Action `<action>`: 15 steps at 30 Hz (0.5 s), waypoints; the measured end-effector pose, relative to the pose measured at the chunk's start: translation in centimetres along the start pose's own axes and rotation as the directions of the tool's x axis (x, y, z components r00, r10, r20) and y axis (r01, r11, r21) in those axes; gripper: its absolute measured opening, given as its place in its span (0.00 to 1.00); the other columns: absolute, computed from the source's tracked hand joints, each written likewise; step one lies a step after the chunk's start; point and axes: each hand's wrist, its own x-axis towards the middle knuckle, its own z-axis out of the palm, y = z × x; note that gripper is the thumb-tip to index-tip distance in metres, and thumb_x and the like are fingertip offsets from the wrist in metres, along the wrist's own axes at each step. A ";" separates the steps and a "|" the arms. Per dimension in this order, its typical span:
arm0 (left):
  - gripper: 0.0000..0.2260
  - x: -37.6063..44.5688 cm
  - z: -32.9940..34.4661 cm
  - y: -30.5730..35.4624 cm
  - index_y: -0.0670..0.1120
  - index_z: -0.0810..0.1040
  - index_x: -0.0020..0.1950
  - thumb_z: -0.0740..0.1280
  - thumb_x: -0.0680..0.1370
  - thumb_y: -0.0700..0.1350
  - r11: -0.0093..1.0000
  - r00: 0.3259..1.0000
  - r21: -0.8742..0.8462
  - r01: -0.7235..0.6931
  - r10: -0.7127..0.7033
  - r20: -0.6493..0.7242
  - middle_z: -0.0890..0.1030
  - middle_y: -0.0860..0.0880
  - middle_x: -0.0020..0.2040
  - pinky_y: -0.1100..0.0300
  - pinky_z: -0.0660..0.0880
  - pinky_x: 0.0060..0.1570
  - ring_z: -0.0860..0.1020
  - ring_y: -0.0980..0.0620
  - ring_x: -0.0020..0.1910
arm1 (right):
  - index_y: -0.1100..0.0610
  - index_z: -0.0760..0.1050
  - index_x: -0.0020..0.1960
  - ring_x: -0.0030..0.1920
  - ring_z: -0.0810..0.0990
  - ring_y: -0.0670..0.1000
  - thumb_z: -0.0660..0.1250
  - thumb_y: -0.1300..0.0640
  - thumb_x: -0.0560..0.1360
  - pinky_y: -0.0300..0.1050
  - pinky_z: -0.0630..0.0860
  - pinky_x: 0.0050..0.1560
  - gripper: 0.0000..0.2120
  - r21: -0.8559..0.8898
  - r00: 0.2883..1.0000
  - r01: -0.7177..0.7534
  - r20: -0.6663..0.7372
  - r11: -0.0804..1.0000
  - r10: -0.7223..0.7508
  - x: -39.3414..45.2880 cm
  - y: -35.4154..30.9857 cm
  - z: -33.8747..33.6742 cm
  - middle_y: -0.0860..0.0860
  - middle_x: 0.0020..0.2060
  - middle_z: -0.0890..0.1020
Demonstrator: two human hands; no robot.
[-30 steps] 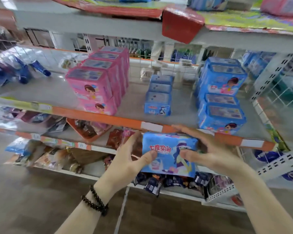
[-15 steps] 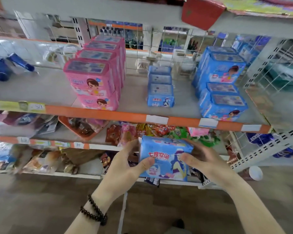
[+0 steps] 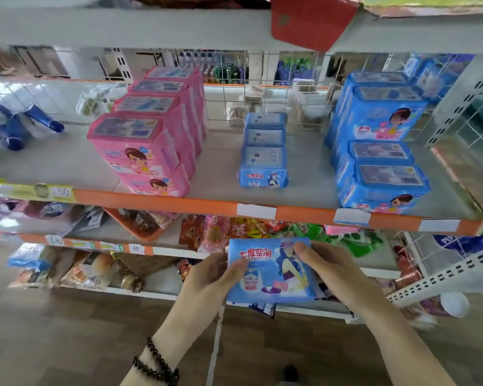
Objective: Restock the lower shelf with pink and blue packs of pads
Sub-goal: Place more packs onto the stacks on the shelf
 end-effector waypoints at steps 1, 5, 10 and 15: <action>0.15 0.5 0.4 0.2 0.41 0.80 0.53 0.68 0.74 0.51 1.000 1.000 0.000 0.011 -0.011 -0.025 0.87 0.51 0.42 0.68 0.76 0.32 0.85 0.57 0.39 | 0.64 0.73 0.40 0.32 0.75 0.61 0.62 0.29 0.74 0.50 0.67 0.42 0.35 0.000 1.000 -0.003 0.010 1.000 0.003 0.5 0.2 -0.4 0.66 0.32 0.75; 0.12 3.3 2.0 1.2 0.45 0.82 0.44 0.65 0.81 0.50 0.991 0.967 -0.019 0.136 -0.137 -0.214 0.84 0.51 0.33 0.69 0.71 0.24 0.80 0.59 0.26 | 0.49 0.81 0.50 0.46 0.83 0.50 0.56 0.32 0.74 0.38 0.75 0.47 0.25 0.032 0.998 -0.059 0.020 0.998 0.059 2.2 0.6 -2.9 0.51 0.43 0.85; 0.13 7.0 3.9 2.4 0.46 0.81 0.41 0.66 0.81 0.51 0.980 0.934 -0.026 0.199 -0.198 -0.298 0.81 0.51 0.30 0.63 0.73 0.33 0.77 0.59 0.22 | 0.42 0.80 0.54 0.44 0.82 0.37 0.56 0.28 0.72 0.48 0.76 0.52 0.24 -0.079 0.993 -0.066 0.094 0.995 0.073 4.9 1.1 -5.3 0.35 0.43 0.84; 0.17 8.4 5.0 3.2 0.47 0.80 0.38 0.67 0.80 0.57 0.972 0.920 -0.004 0.234 -0.223 -0.323 0.79 0.51 0.24 0.61 0.73 0.30 0.77 0.53 0.24 | 0.40 0.81 0.43 0.29 0.74 0.43 0.58 0.39 0.81 0.43 0.71 0.42 0.16 -0.032 0.990 -0.088 0.105 0.996 0.091 5.9 0.7 -6.7 0.40 0.26 0.78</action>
